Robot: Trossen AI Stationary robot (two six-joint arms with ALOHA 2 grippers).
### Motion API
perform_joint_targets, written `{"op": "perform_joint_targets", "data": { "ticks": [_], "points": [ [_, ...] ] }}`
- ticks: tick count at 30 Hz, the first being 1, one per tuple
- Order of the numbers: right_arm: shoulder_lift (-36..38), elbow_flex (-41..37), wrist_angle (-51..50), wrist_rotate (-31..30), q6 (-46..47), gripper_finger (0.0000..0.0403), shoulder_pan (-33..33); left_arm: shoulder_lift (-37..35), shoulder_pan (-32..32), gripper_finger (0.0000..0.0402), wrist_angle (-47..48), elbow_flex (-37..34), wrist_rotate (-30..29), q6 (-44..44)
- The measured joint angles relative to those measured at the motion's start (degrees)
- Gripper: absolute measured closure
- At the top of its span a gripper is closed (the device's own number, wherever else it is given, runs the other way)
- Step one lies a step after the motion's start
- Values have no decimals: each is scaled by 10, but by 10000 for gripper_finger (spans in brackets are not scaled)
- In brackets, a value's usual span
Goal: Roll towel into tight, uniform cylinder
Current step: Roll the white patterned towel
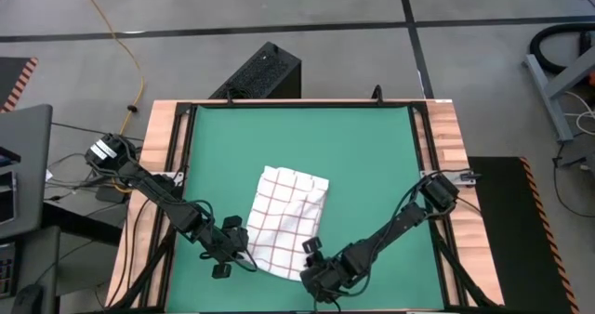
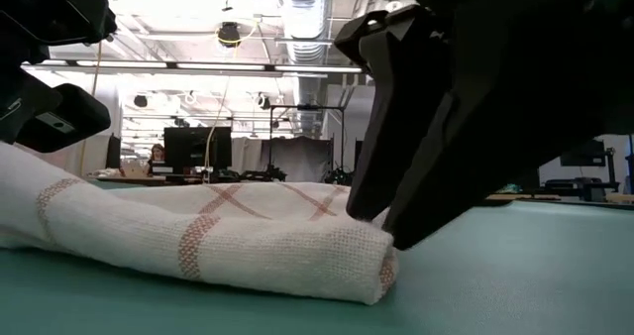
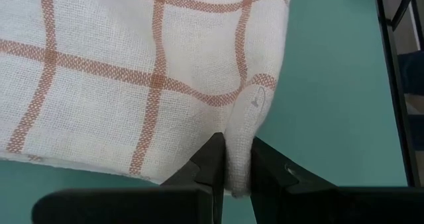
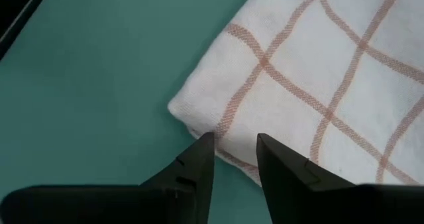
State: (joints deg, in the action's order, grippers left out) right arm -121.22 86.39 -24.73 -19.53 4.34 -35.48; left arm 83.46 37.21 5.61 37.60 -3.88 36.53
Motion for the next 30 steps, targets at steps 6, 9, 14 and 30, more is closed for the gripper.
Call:
{"op": "perform_joint_targets", "data": {
  "ticks": [6, 9, 14, 30],
  "points": [
    [0, 0, -1, 0, -4, 284, 4, 0, 0, 360, -1, 0, 0, 1],
    [0, 0, -1, 1, -4, 293, 4, 0, 0, 360, -1, 0, 0, 1],
    [0, 0, -2, 1, -4, 325, 4, 0, 0, 360, -1, 0, -6, 1],
    [1, 64, -89, 31, 2, 397, 7, 0, 0, 360, -2, 0, -30, -1]
  ]
}}
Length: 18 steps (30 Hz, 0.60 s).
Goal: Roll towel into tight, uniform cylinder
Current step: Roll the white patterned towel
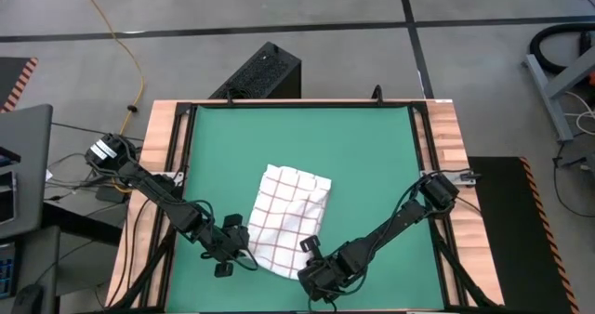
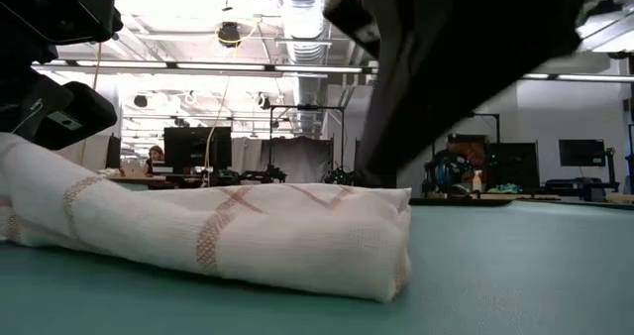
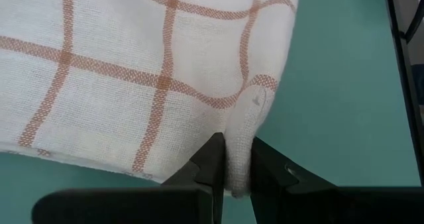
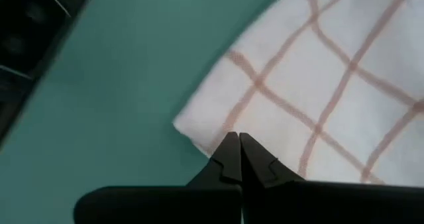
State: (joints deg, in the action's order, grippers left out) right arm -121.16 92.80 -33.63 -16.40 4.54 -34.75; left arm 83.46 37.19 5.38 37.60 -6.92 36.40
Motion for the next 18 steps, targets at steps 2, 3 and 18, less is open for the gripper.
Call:
{"op": "perform_joint_targets", "data": {
  "ticks": [2, 3, 18],
  "points": [
    [0, 7, 3, 3, 0, 397, -3, 0, 0, 360, 0, 0, 0, 0],
    [0, 7, 4, 9, 2, 397, -5, 0, 0, 360, 0, 0, 0, 1],
    [0, 7, 32, 28, -1, 313, -24, 0, 0, 360, -2, 0, 0, 2]
  ]
}}
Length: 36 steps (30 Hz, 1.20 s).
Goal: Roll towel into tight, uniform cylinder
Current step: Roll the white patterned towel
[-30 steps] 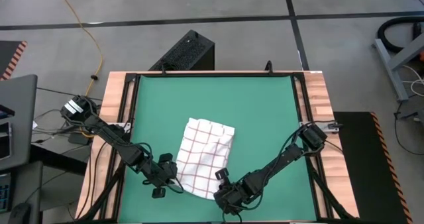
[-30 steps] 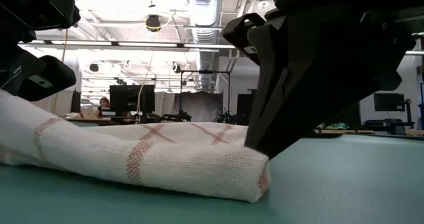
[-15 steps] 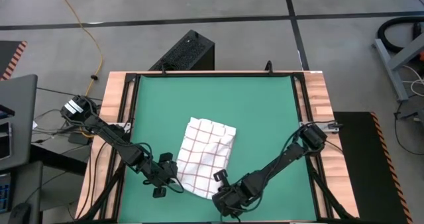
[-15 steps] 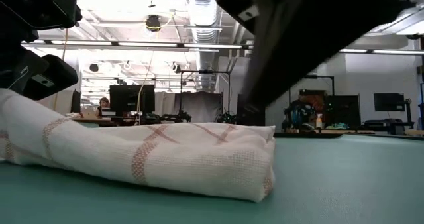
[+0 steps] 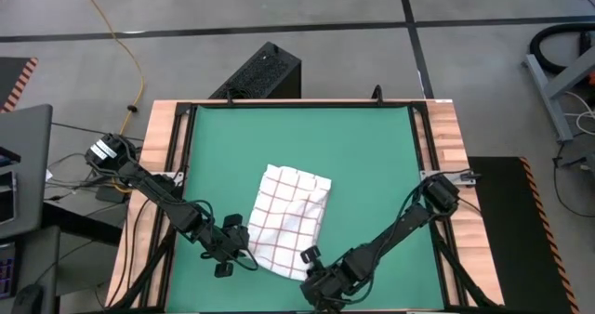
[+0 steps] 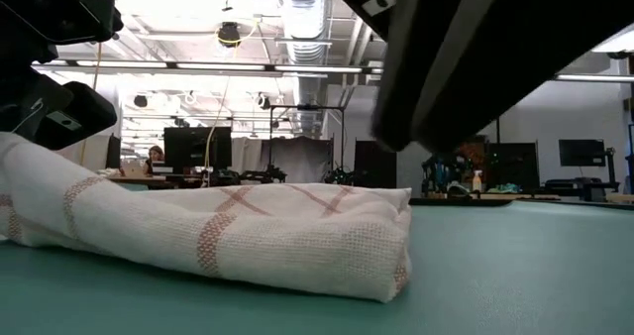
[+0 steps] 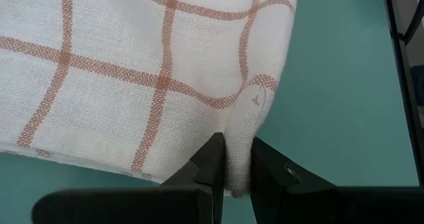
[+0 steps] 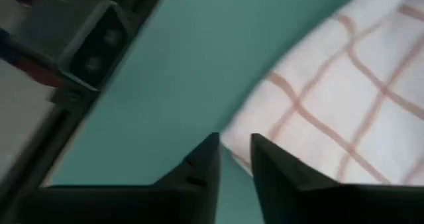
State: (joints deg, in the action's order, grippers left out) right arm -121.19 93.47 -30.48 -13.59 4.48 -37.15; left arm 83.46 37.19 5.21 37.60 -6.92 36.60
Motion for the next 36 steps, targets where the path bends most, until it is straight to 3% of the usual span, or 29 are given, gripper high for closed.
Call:
{"op": "perform_joint_targets", "data": {
  "ticks": [6, 10, 15, 25, 36],
  "points": [
    [0, -6, -32, -23, -6, 236, 10, 0, 0, 360, 0, 0, 0, 0],
    [-1, -29, -21, -22, -21, 215, 14, 0, 0, 360, 0, 0, 0, 0],
    [0, -28, -10, -46, -44, 220, 12, 0, 0, 360, 0, 0, 0, 0],
    [-29, -27, 38, -36, -60, 231, 21, 0, 0, 360, -2, 0, 0, -1],
    [-22, 6, -17, -60, -58, 232, 23, 0, 0, 360, 0, 0, -6, -2]
  ]
}}
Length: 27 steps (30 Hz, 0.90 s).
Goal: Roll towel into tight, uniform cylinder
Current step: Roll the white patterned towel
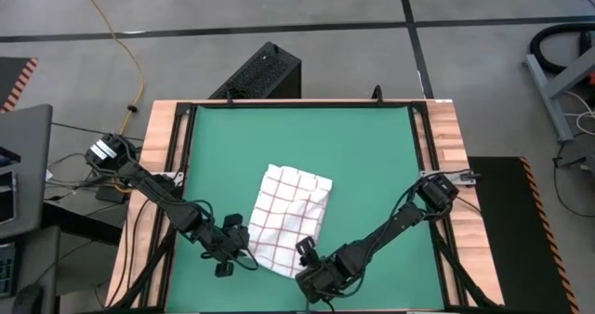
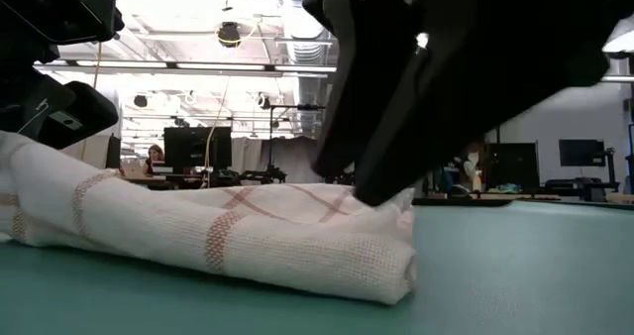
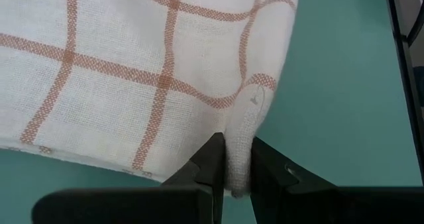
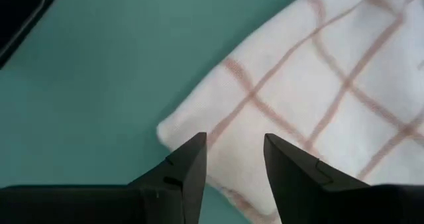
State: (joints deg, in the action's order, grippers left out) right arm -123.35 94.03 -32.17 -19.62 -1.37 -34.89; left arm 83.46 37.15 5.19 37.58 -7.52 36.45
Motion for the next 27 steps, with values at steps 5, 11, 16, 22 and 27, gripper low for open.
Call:
{"op": "perform_joint_targets", "data": {
  "ticks": [5, 11, 16, 22, 27],
  "points": [
    [-1, -1, -12, 2, -2, 232, -6, 0, 0, 360, 0, 0, -4, 2],
    [-7, -6, -16, 28, -6, 232, -11, 0, 0, 360, 0, 0, -5, 2],
    [-7, -23, 0, 27, -6, 232, -8, 0, 0, 360, 0, 0, -7, 1],
    [-7, -27, 18, 26, -6, 232, 1, 0, 0, 360, 0, 0, -7, 0],
    [-7, -27, 15, 28, -6, 255, 9, 0, 0, 360, 0, 0, -7, 1]
  ]
}}
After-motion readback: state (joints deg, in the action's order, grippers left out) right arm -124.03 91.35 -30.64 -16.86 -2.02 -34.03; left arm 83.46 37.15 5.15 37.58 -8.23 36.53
